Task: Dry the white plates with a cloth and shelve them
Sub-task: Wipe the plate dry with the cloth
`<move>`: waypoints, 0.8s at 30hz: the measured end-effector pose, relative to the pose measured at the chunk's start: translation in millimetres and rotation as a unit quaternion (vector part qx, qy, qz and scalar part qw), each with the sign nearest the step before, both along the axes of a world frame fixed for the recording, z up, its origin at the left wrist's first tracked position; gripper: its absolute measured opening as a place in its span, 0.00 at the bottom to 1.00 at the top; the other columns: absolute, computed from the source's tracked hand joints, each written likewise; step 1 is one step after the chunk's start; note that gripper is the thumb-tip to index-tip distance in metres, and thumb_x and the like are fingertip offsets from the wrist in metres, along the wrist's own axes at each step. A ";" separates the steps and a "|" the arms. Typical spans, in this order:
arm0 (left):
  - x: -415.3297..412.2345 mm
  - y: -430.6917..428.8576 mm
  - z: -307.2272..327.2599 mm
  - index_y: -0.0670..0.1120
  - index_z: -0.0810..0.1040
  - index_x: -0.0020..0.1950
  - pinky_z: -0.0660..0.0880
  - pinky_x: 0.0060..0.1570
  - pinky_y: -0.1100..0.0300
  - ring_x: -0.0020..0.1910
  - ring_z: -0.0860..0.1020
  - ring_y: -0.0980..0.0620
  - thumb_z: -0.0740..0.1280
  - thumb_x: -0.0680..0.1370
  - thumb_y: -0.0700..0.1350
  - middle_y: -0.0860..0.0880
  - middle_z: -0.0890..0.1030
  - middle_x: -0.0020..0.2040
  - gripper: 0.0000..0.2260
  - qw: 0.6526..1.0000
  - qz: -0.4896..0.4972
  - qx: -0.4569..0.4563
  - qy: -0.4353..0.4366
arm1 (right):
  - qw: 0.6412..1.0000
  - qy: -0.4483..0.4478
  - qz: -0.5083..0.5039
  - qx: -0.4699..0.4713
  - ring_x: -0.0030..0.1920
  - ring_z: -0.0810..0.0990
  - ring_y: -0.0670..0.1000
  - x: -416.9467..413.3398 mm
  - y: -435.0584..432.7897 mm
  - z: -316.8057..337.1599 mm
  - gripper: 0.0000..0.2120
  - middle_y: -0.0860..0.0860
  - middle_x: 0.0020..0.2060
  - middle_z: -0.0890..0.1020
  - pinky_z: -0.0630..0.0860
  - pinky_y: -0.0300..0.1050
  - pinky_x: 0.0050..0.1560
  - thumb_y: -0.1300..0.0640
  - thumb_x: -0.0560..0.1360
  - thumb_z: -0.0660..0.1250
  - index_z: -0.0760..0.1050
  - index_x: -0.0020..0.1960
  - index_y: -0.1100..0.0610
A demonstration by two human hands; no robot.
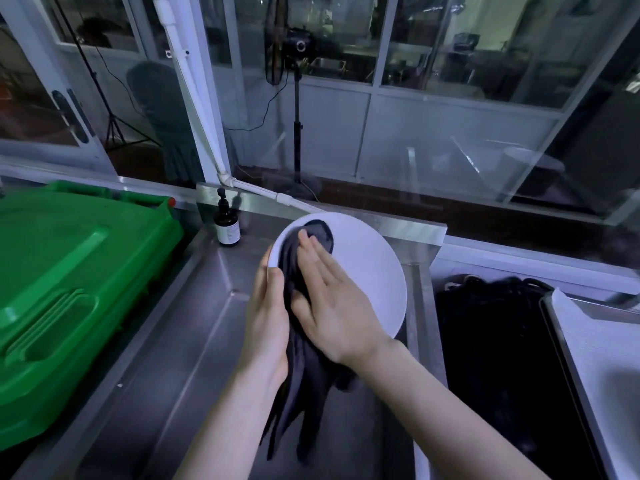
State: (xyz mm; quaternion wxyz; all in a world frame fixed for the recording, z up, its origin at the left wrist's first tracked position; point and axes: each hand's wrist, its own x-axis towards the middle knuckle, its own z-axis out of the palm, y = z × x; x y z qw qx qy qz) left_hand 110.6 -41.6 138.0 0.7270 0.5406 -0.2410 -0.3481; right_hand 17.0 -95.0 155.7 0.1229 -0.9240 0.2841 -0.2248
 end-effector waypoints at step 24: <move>6.5 2.9 -8.1 0.57 0.74 0.71 0.74 0.60 0.68 0.62 0.78 0.68 0.55 0.87 0.51 0.63 0.81 0.62 0.15 1.000 -0.004 0.010 0.025 | 1.000 0.019 0.018 -0.017 0.79 0.48 0.53 0.0 2.5 2.0 0.28 0.57 0.78 0.53 0.48 0.47 0.78 0.57 0.80 0.55 0.56 0.77 0.65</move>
